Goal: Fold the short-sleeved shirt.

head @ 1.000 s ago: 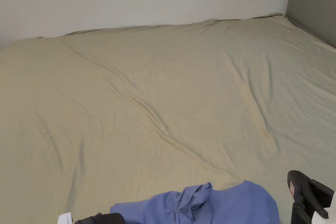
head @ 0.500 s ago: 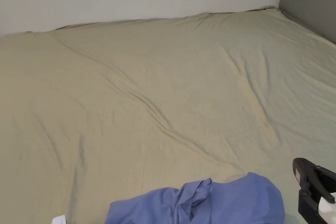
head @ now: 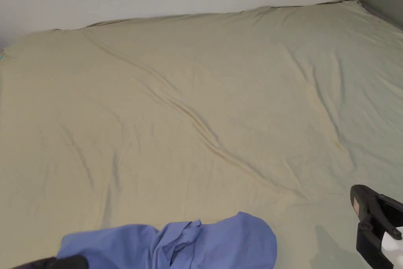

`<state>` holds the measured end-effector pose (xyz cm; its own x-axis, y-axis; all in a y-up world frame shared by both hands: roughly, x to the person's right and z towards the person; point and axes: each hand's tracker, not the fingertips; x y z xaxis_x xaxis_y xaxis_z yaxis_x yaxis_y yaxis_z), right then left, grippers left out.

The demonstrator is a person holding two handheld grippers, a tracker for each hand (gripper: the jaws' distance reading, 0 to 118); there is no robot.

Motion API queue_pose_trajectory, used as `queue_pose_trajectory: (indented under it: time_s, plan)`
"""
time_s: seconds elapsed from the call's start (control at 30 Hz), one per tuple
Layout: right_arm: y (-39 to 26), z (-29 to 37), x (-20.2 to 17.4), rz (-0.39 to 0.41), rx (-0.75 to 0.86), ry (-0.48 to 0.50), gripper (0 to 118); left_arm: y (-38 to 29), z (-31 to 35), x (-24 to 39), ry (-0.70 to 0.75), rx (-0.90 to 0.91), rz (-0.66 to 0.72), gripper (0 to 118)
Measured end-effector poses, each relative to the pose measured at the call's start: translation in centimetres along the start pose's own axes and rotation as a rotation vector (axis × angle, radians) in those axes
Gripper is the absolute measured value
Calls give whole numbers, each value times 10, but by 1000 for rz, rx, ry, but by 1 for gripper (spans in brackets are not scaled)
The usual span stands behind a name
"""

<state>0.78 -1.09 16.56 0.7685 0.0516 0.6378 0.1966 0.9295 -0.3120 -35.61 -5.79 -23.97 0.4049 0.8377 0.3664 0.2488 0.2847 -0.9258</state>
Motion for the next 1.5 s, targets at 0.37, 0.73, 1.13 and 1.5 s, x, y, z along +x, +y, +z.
queue_pose_trajectory:
  time_s: [0.37, 0.73, 1.13, 1.5]
  plan:
    - [-15, 24, 46, -104, 27, -38, 3, -32, -226, 152, 115, -315, -301, 9]
    - [-37, 36, 91, -202, 7, -110, 3, -75, -299, 149, 237, -372, -311, 75]
    - [-44, 31, 92, -244, -7, -57, 3, -146, -285, 164, 637, 282, -949, 0]
    - [-45, 38, 99, -245, 5, -64, 3, -195, -367, 174, 498, -2, -908, 0]
